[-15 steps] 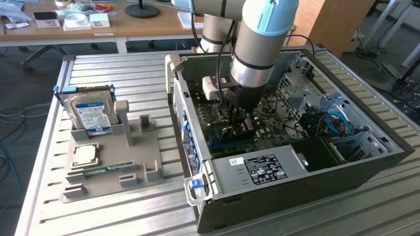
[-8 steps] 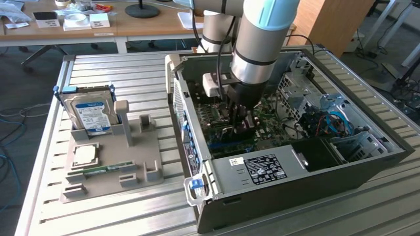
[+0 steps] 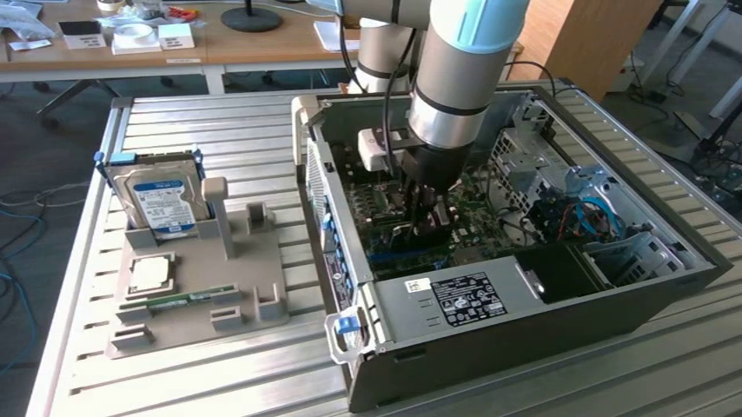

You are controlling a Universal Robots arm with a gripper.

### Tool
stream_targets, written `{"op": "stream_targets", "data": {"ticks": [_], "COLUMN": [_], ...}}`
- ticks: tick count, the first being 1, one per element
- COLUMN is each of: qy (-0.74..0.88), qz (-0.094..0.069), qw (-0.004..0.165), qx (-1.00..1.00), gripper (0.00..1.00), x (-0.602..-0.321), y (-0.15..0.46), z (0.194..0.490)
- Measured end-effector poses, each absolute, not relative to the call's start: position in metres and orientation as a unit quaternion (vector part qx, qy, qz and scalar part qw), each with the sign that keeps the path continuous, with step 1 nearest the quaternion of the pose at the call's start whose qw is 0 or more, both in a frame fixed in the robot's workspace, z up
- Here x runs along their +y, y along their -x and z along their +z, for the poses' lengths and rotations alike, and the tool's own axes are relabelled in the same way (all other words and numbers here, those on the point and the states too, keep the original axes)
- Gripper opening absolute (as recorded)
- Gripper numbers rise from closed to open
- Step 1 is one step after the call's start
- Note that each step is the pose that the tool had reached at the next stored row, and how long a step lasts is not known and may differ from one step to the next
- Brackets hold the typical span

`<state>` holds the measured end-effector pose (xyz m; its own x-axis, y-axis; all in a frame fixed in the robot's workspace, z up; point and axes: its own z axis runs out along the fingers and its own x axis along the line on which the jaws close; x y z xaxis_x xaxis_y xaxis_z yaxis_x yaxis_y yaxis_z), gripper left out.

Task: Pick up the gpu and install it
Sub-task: 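Insert the gpu into the slot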

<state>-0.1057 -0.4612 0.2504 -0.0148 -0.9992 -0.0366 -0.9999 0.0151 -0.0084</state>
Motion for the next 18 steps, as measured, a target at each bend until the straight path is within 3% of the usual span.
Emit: {"op": "stream_targets", "data": {"ticks": [4,5,18], "qy": [0.702,0.702,0.702], "qz": [0.010,0.010,0.010], "qw": [0.016,0.016,0.016], "qx": [0.712,0.712,0.712], "gripper": [0.32,0.27,0.26], "x": [-0.4613,-0.4613,-0.4612], "y": [0.1057,0.1057,0.1063], "z": [0.2506,0.2506,0.2492]}}
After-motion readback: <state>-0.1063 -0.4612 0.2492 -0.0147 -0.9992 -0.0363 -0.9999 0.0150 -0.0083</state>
